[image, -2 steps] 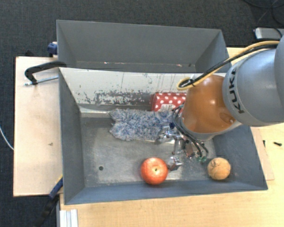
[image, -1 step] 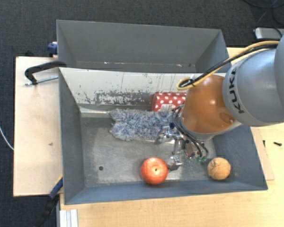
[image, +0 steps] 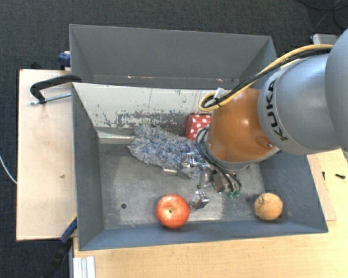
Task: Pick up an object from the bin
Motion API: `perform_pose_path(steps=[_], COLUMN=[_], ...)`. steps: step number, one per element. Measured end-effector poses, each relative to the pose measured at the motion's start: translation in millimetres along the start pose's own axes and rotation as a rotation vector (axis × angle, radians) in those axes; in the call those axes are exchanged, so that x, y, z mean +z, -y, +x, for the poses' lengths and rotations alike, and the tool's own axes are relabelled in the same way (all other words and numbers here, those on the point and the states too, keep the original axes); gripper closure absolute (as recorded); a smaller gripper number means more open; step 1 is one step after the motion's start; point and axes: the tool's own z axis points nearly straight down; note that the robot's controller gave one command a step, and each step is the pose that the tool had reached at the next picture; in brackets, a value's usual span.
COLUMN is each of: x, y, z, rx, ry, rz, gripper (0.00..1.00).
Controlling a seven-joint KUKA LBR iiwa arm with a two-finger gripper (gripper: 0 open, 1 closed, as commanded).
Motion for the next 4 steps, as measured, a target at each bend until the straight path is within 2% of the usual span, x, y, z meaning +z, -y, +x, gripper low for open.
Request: perform_pose_path(steps=[1, 2, 3, 4], x=[1, 5, 4, 17], y=[-20, -31, -81, -113], z=[-2.3, -4.7, -8.8, -23.5], rx=[0.008, -0.122, -0.295, -0.258], ry=[0.002, 0.000, 0.001, 0.002], rz=[-0.003, 0.000, 0.000, -0.004], gripper=[0.00, 0.00, 0.00, 0.00])
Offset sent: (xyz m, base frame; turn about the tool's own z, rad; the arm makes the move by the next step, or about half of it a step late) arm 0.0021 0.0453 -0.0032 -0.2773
